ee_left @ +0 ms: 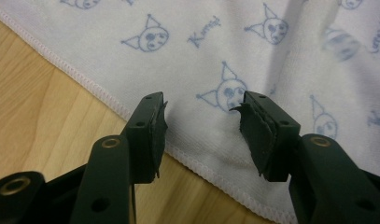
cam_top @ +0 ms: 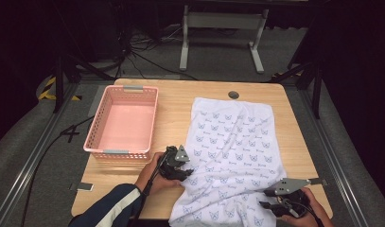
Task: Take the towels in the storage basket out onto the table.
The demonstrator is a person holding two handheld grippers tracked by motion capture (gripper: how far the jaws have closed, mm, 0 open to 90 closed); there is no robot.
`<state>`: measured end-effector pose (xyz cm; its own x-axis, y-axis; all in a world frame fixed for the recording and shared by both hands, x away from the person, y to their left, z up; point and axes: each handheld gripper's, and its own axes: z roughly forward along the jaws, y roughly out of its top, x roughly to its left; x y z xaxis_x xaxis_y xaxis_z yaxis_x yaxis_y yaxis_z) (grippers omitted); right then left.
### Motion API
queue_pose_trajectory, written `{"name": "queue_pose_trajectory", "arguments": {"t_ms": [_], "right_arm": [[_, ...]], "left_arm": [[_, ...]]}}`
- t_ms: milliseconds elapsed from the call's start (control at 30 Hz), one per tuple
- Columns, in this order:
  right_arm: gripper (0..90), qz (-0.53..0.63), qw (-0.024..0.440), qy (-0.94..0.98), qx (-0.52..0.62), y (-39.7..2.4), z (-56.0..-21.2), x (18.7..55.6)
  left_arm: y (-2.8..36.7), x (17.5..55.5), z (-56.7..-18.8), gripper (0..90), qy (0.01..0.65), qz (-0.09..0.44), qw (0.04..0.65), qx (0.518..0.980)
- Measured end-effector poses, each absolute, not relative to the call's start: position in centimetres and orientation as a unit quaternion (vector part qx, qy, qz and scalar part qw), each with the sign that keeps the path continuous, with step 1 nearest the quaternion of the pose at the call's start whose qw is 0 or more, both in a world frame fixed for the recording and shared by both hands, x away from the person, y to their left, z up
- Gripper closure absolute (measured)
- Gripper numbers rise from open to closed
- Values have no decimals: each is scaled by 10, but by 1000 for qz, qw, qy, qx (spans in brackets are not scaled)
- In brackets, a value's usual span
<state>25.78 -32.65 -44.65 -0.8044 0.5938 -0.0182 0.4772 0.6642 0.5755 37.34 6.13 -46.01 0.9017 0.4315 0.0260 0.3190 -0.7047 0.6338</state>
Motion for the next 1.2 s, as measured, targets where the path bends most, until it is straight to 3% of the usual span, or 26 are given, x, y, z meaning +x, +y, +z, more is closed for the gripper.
{"name": "queue_pose_trajectory", "arguments": {"t_ms": [267,367,433,533,767,933,1200], "right_arm": [[631,260,73,925,267,-331,-441,232],[591,290,93,911,279,-333,-434,239],[540,318,123,891,299,-334,-427,252],[536,342,166,861,337,-336,-421,285],[553,337,209,843,365,-331,-430,356],[539,320,166,853,378,-322,-454,389],[537,313,154,867,357,-322,-452,365]], "left_arm": [[79,360,-459,512,209,84,317,921],[82,353,-457,478,204,69,335,917],[79,354,-453,455,199,79,346,913],[67,362,-448,426,191,81,352,913],[52,386,-458,404,206,88,333,916],[55,389,-463,411,211,73,342,913],[63,359,-462,419,199,68,333,919]]}}
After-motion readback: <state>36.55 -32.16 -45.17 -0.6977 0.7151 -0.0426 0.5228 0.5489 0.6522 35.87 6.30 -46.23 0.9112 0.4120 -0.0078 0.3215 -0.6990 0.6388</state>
